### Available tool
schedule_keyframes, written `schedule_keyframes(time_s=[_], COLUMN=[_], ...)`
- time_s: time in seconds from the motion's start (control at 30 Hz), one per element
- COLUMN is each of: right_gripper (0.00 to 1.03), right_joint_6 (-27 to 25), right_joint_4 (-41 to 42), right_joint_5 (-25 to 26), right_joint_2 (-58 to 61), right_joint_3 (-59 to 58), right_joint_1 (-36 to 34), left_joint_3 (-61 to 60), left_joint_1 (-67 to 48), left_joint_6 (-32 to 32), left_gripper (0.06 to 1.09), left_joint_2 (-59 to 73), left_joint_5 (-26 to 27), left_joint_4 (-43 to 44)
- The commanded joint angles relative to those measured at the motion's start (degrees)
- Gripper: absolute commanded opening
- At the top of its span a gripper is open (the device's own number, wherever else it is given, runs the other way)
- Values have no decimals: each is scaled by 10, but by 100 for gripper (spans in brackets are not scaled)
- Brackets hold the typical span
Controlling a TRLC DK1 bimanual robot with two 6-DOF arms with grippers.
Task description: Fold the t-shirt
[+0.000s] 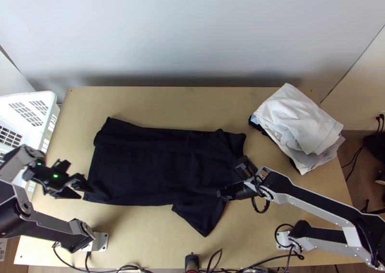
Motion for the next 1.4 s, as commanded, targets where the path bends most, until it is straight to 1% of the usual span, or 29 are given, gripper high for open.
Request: schedule_keyframes(time_s=[0.0, 0.03, 0.07, 0.1, 0.13, 0.2, 0.23, 0.37, 0.47, 0.53, 0.6, 0.67, 0.77, 0.9, 0.97, 1.0, 1.07, 1.1, 1.17, 1.23, 1.37], right_gripper=[3, 3, 3, 3, 3, 3, 3, 3, 3, 3, 3, 3, 3, 3, 3, 3, 3, 3, 3, 3, 3], right_joint_6=[1, 1, 1, 1, 1, 1, 2, 4, 1, -7, -22, -36, -43, -47, -46, -44, -44, -43, -41, -40, -40], right_joint_4=[0, 0, 0, 0, 0, 0, 0, -11, -16, -21, -46, -71, -89, -93, -93, -93, -93, -93, -93, -93, -92], right_joint_5=[9, 11, 13, 15, 17, 18, 19, 19, 19, 18, 16, 2, -4, -5, -5, -6, -5, -5, -5, -6, -6], right_joint_2=[-6, -9, -10, -12, -14, -19, -23, -50, -70, -86, -97, -106, -117, -118, -118, -118, -118, -118, -118, -118, -114], right_joint_3=[0, 0, 0, 0, 0, 2, 5, 11, 11, 11, 16, 20, 31, 36, 33, 31, 29, 28, 26, 26, 26], right_joint_1=[2, 2, 2, 1, 0, -2, -2, -8, -21, -24, -22, -20, -25, -38, -38, -38, -38, -38, -38, -37, -37], left_joint_3=[-65, -72, -77, -83, -88, -96, -98, -85, -51, -17, 16, 43, 71, 63, 41, 29, 7, -4, -22, -32, -36], left_joint_1=[-89, -99, -104, -110, -110, -110, -107, -99, -85, -76, -74, -74, -73, -74, -79, -82, -83, -84, -83, -83, -84], left_joint_6=[3, 3, 3, -4, -5, -18, -21, -11, -3, 1, 4, 3, 1, 6, 19, 19, 23, 37, 60, 68, 87], left_gripper=[98, 93, 85, 72, 56, 17, 9, 9, 9, 9, 9, 9, 9, 9, 9, 11, 35, 41, 51, 59, 75], left_joint_2=[-36, -41, -46, -49, -53, -70, -77, -82, -83, -78, -71, -70, -70, -63, -61, -61, -58, -55, -57, -56, -58], left_joint_5=[15, 21, 28, 33, 44, 64, 73, 75, 98, 126, 142, 152, 162, 160, 144, 129, 99, 78, 42, 12, -26], left_joint_4=[20, 24, 31, 40, 53, 102, 122, 106, 72, 35, -4, -33, -40, -40, -26, -7, 15, 15, 20, 22, 30])
